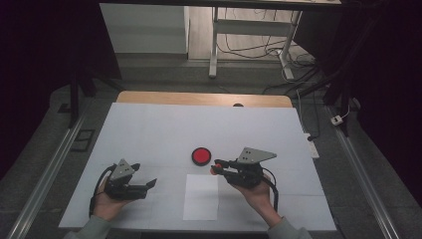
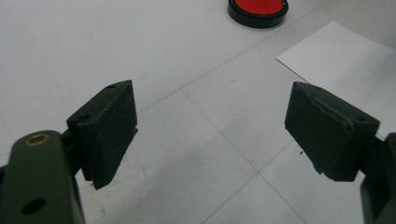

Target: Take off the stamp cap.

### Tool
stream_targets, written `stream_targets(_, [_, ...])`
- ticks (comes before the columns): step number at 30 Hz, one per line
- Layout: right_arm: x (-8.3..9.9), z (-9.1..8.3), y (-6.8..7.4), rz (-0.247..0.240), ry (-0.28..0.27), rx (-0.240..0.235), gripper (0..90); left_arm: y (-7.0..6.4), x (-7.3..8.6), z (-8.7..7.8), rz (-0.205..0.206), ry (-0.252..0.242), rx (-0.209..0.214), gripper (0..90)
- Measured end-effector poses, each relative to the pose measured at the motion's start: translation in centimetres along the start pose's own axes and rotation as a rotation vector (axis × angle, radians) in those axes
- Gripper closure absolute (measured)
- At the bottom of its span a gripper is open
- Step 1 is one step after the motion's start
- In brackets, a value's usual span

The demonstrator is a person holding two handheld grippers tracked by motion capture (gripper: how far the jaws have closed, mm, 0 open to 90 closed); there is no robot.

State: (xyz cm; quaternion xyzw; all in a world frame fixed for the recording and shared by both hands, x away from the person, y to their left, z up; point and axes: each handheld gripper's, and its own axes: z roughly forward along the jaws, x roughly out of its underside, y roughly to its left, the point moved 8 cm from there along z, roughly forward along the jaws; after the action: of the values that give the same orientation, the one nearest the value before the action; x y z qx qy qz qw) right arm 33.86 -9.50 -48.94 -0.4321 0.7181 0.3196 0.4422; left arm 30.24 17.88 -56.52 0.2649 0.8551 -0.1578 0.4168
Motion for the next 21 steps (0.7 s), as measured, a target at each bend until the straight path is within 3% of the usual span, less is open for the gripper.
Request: stream_targets(21, [0.2,0.1,-0.3,0.004,0.004,0.006,72.1,-2.5,-2.5,1.0,0.069,-0.013,0.047,17.4])
